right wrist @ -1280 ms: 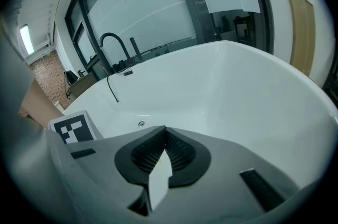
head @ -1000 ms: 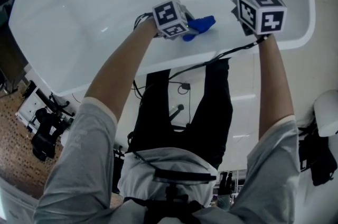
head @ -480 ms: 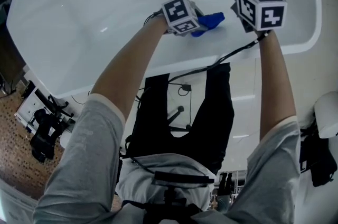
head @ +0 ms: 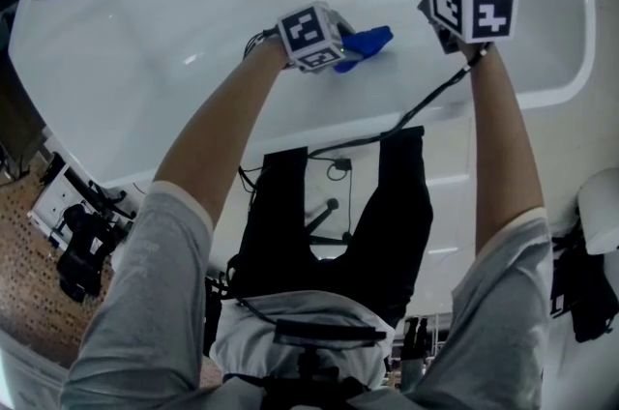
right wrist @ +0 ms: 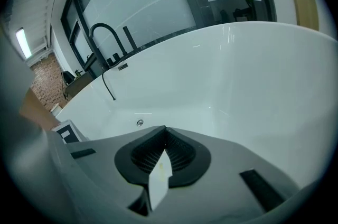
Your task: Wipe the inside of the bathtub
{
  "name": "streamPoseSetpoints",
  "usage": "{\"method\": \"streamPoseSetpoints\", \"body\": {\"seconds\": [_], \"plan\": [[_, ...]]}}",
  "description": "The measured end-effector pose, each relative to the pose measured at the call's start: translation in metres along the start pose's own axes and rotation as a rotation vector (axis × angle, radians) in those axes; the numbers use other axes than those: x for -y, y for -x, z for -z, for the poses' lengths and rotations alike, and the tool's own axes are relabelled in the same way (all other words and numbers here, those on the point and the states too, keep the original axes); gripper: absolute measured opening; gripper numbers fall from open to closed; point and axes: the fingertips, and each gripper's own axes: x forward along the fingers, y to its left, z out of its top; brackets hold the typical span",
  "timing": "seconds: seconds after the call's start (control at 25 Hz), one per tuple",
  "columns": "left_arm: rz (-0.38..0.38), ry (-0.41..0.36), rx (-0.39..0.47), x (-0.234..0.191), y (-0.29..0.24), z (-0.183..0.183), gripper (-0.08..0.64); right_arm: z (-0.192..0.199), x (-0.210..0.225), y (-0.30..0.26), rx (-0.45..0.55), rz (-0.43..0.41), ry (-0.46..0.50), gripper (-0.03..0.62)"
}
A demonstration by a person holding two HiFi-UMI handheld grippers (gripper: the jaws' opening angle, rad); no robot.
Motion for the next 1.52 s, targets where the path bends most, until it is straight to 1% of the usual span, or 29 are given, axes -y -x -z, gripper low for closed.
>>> {"method": "streamPoseSetpoints", "body": {"seconds": [0.08,0.12,0.2,0.24,0.36,0.56,0.72,0.84,0.92,1.0,1.08,1.16,1.24,1.32,1.4,1.52], "plan": [[-0.006,0.035,-0.041,-0.004,0.007,0.034,0.117,0.003,0.001,-0.007,-0.012,-0.001,0.003,0.009],[-0.007,0.057,-0.040,-0.006,0.009,0.045,0.117,0.005,0.002,-0.011,-0.018,-0.002,0.005,0.009],[-0.007,0.092,-0.009,-0.009,0.010,0.053,0.117,0.009,0.003,-0.019,-0.030,-0.005,0.010,0.009],[-0.009,0.096,0.004,-0.012,0.010,0.052,0.117,0.011,0.003,-0.023,-0.037,-0.006,0.014,0.009],[-0.024,0.077,0.017,-0.022,0.001,0.039,0.117,0.016,0.005,-0.034,-0.055,-0.007,0.023,0.009],[-0.023,0.032,0.049,-0.040,-0.025,-0.009,0.117,0.023,0.011,-0.047,-0.075,-0.004,0.037,0.009],[-0.004,-0.039,0.043,-0.043,-0.040,-0.041,0.117,0.020,0.020,-0.053,-0.071,0.005,0.023,0.009],[0.003,-0.096,0.022,-0.042,-0.043,-0.044,0.117,0.018,0.022,-0.058,-0.064,0.005,0.005,0.009],[-0.013,-0.137,-0.045,-0.044,-0.043,-0.028,0.117,0.018,0.021,-0.061,-0.066,0.001,0.014,0.009],[-0.027,-0.149,-0.142,-0.051,-0.040,0.005,0.116,0.020,0.021,-0.065,-0.070,-0.005,0.024,0.009],[-0.029,-0.123,-0.217,-0.057,-0.033,0.044,0.117,0.021,0.020,-0.071,-0.074,-0.014,0.028,0.009],[-0.034,-0.087,-0.244,-0.063,-0.025,0.073,0.117,0.022,0.019,-0.079,-0.078,-0.022,0.031,0.009],[-0.039,-0.063,-0.231,-0.067,-0.022,0.084,0.117,0.022,0.018,-0.086,-0.082,-0.028,0.036,0.009],[-0.045,-0.069,-0.219,-0.069,-0.023,0.081,0.116,0.022,0.017,-0.088,-0.083,-0.032,0.041,0.009],[-0.058,-0.081,-0.195,-0.072,-0.029,0.068,0.115,0.022,0.019,-0.087,-0.084,-0.034,0.045,0.009],[-0.066,-0.059,-0.098,-0.079,-0.043,0.033,0.115,0.022,0.022,-0.085,-0.081,-0.033,0.051,0.009]]}}
